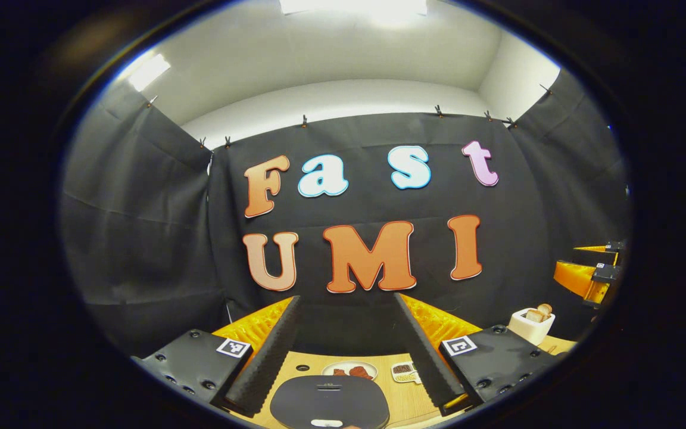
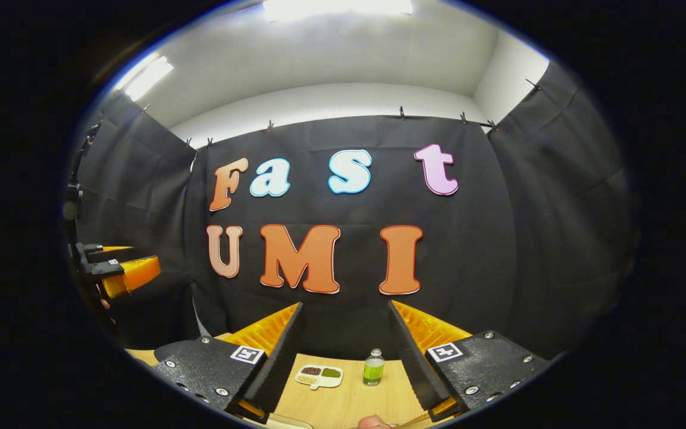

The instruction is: Close the left gripper, press the button to open the rice cooker; take a wooden spoon from the chopstick holder with the right hand, scoop a spoonful of rice and pour it into the rice cooker, then put the wooden spoon back into the chopstick holder.

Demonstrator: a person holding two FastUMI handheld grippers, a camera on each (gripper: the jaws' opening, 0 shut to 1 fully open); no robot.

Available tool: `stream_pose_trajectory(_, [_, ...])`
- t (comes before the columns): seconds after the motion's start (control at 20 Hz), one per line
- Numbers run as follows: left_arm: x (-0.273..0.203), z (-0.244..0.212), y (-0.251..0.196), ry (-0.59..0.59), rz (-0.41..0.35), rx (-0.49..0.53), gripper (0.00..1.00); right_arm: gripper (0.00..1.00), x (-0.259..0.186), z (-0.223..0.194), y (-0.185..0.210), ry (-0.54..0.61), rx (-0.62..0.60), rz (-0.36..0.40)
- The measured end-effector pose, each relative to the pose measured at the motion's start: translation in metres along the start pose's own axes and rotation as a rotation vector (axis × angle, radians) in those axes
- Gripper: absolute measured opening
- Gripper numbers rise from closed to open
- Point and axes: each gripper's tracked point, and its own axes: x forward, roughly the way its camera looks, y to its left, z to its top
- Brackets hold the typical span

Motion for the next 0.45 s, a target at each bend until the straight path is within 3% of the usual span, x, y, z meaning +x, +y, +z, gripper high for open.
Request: stream_pose_trajectory(0.45, [0.0021,-0.0040,-0.0107,0.016,-0.015,-0.004,1.00,0.84,0.0016,0.0097,-0.0008,0.004,0.004,0.000])
